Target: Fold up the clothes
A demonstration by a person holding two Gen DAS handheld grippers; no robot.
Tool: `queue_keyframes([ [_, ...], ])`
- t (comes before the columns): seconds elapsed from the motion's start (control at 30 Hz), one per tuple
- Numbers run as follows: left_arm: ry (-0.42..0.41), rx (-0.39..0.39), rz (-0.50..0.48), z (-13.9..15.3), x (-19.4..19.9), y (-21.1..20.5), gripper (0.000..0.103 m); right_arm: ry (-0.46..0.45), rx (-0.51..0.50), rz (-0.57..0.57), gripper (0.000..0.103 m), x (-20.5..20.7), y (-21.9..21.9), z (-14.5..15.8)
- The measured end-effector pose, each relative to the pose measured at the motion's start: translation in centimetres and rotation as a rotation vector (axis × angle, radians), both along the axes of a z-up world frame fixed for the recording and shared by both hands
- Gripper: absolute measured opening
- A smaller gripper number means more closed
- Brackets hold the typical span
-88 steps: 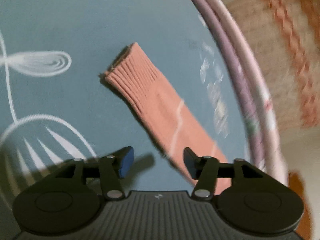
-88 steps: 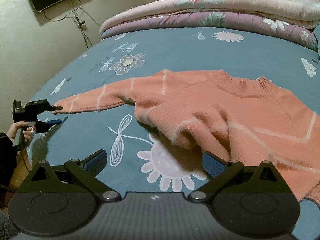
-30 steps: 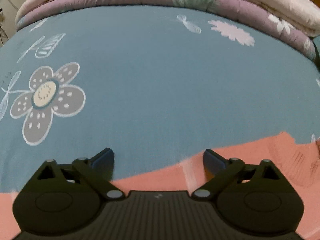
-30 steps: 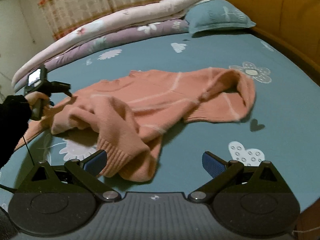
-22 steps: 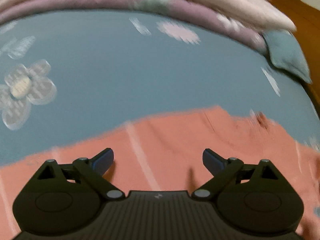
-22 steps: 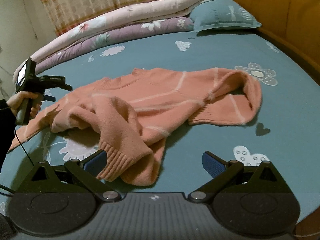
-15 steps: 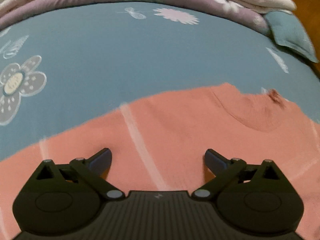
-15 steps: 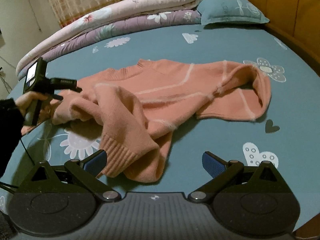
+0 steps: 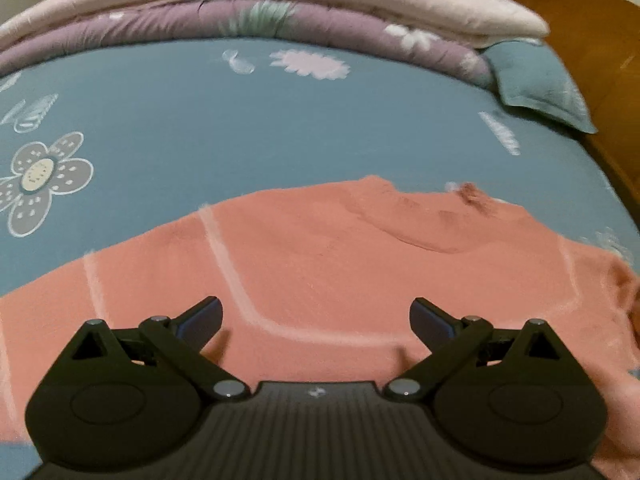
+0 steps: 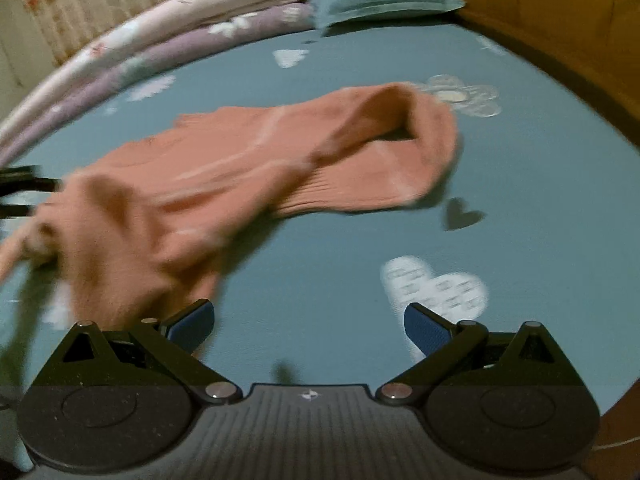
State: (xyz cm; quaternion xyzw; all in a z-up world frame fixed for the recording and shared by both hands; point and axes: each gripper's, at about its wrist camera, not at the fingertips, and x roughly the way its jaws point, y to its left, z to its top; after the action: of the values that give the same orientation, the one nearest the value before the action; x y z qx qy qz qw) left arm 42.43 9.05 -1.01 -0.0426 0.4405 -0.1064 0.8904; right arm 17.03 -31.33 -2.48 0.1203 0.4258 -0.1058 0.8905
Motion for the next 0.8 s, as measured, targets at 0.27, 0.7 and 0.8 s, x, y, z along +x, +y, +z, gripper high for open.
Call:
queue_keyframes([
  [0.27, -0.049, 0.022, -0.135, 4.5, -6.6, -7.4, 0.1, 0.004, -0.157, -0.012, 0.103, 3.5, -6.2, -1.2],
  [0.7, 0.008, 0.053, -0.315, 3.9, -12.2, -19.5, 0.1, -0.087, -0.087, -0.199, 0.103, 8.6, -12.7, -3.8],
  [0.8, 0.024, 0.085, -0.333, 3.4, -12.5, -20.6, 0.1, -0.05, -0.087, -0.21, 0.103, 9.8, -13.3, -5.0],
])
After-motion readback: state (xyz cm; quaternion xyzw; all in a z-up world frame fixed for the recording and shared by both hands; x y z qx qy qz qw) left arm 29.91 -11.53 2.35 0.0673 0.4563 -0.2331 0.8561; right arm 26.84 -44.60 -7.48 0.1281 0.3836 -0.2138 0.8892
